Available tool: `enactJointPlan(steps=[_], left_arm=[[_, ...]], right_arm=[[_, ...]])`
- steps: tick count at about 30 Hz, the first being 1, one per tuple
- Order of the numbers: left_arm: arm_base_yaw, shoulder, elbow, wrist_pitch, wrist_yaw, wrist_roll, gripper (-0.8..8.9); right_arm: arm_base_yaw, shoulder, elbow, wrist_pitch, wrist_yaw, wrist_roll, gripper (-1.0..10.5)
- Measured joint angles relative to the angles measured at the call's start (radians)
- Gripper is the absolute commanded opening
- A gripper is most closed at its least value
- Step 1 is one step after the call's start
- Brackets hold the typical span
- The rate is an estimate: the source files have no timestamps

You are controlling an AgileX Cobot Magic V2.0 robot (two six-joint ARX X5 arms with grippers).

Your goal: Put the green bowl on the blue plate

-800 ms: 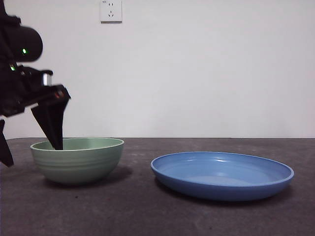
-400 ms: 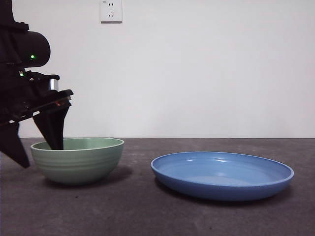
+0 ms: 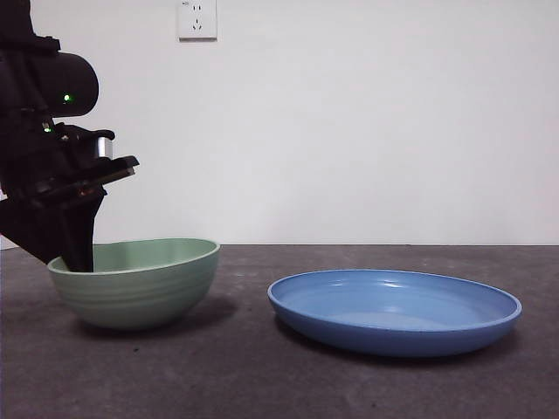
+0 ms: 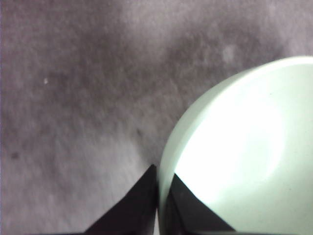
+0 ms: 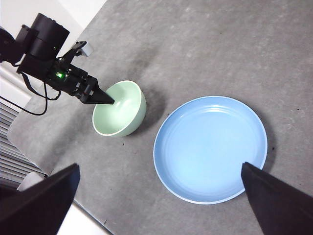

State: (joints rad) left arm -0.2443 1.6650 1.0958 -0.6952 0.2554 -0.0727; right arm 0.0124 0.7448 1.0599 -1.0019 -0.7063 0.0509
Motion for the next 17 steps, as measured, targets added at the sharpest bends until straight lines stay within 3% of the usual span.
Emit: enactJointPlan(steps=[9,17], left_arm=[[-0.087,0.000,0.242,-0.241,-0.003,-0.021,0.09],[-0.221,0.060,0.410,-0.273,-0.003,-0.053,0.09]], right_arm=[[0.000,0.000,0.000,0.000,0.000,0.000,5.5],[0.000,0.000,0.000,0.000,0.000,0.000,5.5]])
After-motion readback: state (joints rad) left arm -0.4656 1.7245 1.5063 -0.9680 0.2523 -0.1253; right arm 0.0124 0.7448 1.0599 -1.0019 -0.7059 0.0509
